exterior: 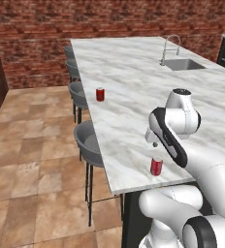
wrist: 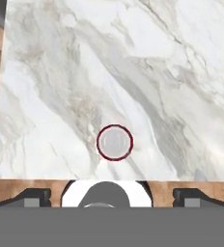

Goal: Four empty soda cans are scattered around the kitchen. Gather all the cans and cluster them next to the stove for recycling.

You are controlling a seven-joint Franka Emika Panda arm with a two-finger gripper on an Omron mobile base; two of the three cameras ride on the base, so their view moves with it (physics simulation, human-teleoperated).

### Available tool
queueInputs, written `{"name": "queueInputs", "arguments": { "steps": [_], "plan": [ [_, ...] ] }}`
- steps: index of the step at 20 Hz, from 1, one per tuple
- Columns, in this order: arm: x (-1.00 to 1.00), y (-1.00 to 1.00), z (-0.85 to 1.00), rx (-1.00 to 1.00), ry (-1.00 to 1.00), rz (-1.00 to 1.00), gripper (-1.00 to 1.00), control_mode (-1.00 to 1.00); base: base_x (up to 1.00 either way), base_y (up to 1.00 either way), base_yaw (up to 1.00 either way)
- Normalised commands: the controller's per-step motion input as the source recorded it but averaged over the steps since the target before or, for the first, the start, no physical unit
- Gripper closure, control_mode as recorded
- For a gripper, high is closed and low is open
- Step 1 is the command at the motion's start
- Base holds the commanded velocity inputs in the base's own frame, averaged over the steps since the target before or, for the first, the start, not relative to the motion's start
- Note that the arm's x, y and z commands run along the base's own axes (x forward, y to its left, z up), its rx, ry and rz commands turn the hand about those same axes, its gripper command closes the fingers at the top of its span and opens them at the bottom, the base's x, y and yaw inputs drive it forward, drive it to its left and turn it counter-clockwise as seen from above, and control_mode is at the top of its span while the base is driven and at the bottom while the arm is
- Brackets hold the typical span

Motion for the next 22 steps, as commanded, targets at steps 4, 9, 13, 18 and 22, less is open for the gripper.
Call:
{"name": "queueInputs", "arguments": {
  "steps": [4, 9, 13, 18, 22],
  "plan": [
    [0.09, 0.00, -0.24, 0.00, 0.00, 0.00, -1.00, -1.00, 0.00, 0.00, 0.00],
    [0.03, 0.00, -0.26, 0.00, 0.00, 0.00, -1.00, -1.00, 0.00, 0.00, 0.00],
    [0.00, -0.03, -0.32, 0.00, 0.00, 0.00, -1.00, -1.00, 0.00, 0.00, 0.00],
    [0.00, -0.04, -0.27, 0.00, 0.00, 0.00, -1.00, -1.00, 0.00, 0.00, 0.00],
    [0.04, 0.00, -0.25, 0.00, 0.00, 0.00, -1.00, -1.00, 0.00, 0.00, 0.00]
  ]
}}
